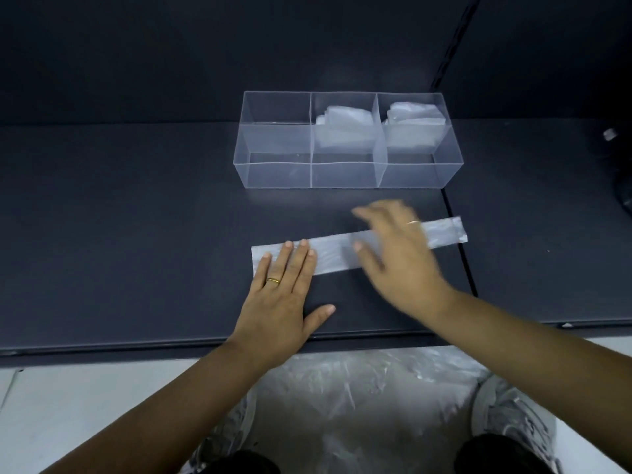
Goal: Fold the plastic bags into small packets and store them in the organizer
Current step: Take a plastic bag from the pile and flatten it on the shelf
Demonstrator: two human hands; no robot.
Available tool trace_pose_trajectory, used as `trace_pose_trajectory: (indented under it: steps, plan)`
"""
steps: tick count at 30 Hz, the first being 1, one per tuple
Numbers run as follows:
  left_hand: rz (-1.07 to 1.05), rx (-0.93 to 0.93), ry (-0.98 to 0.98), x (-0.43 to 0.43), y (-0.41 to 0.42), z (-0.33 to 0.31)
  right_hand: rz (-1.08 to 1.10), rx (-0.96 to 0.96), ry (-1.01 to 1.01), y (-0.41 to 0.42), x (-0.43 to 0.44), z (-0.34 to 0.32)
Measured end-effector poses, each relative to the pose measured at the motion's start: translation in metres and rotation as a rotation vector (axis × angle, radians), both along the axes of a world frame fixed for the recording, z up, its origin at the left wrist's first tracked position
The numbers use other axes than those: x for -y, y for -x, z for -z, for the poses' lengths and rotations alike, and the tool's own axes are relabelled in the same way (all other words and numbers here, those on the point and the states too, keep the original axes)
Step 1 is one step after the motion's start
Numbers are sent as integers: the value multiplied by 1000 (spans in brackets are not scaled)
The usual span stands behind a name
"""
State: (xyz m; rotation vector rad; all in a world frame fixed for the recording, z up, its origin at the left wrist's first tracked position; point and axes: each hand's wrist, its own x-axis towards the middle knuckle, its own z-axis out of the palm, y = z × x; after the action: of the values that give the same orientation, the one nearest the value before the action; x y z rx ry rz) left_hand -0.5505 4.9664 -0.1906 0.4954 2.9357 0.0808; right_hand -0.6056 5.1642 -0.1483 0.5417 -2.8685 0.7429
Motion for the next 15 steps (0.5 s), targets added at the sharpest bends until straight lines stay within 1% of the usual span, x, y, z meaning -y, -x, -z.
trace_pose_trajectory:
  steps: [2,3,4,6,10,13,15]
  plan:
    - [8,-5,-22,-1,0,0,-275,131,-68,-14,18,10]
    - [14,-1,-26,-1,0,0,-352,199,-154,-19,22,18]
    - [18,-4,-26,-1,0,0,-373,229,-260,-20,19,26]
    - [19,-18,-16,-1,0,0,-321,226,-439,-16,1,35]
    - [21,-29,1,-2,0,1,-147,236,-530,-2,-54,37]
    - [22,-57,10,-2,0,2,-15,261,-492,5,-93,36]
    - [27,-65,1,-2,0,2,57,260,-379,14,-108,32]
